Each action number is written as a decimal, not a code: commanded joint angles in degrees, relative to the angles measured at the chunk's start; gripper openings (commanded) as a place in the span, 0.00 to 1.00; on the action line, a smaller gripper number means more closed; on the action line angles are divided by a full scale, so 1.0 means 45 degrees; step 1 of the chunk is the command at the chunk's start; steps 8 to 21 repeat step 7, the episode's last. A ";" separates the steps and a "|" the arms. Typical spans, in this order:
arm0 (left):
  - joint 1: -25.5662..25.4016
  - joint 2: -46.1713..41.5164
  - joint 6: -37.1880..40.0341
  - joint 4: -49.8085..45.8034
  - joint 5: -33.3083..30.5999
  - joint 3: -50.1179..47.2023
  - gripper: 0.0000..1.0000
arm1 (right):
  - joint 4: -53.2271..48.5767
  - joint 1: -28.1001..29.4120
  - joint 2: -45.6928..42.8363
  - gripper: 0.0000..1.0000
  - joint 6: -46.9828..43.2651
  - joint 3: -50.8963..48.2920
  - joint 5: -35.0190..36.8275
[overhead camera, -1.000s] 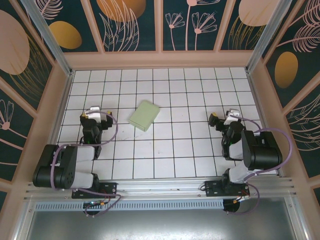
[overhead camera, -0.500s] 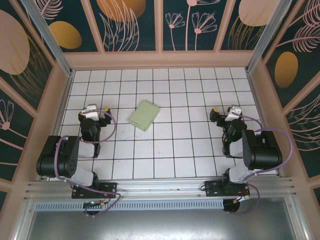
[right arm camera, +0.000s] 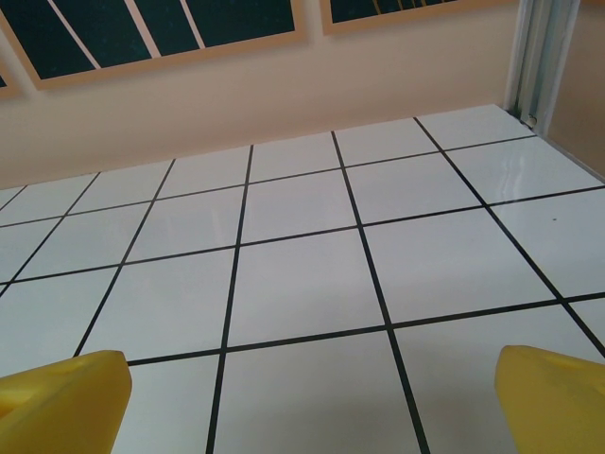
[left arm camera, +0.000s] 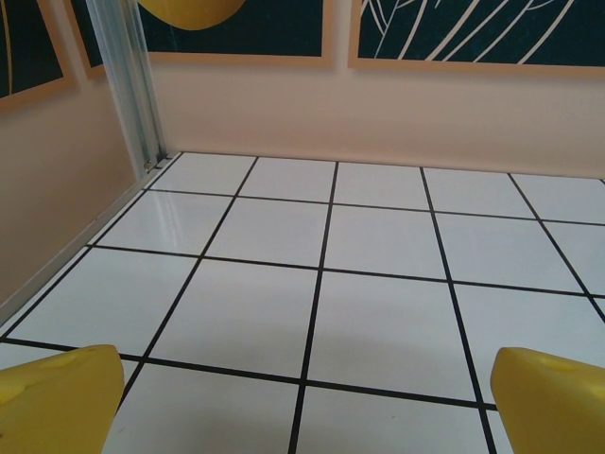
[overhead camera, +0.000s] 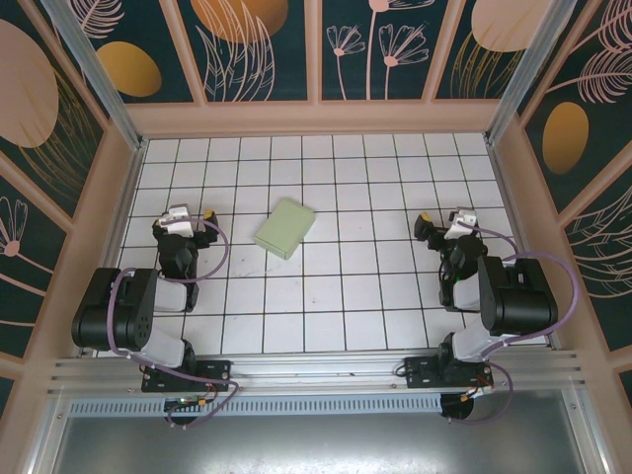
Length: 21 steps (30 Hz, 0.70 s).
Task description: Fold the paper box
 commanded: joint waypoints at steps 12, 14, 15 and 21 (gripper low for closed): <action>0.0065 -0.0003 -0.0173 0.0598 -0.0052 -0.0074 0.99 | 0.1293 -0.0061 0.0015 0.99 0.0054 -0.0276 0.0168; 0.0065 -0.0003 -0.0173 0.0598 -0.0052 -0.0074 0.99 | 0.1293 -0.0061 0.0015 0.99 0.0054 -0.0276 0.0168; 0.0065 -0.0003 -0.0173 0.0598 -0.0052 -0.0074 0.99 | 0.1293 -0.0061 0.0015 0.99 0.0054 -0.0276 0.0168; 0.0065 -0.0003 -0.0173 0.0598 -0.0052 -0.0074 0.99 | 0.1293 -0.0061 0.0015 0.99 0.0054 -0.0276 0.0168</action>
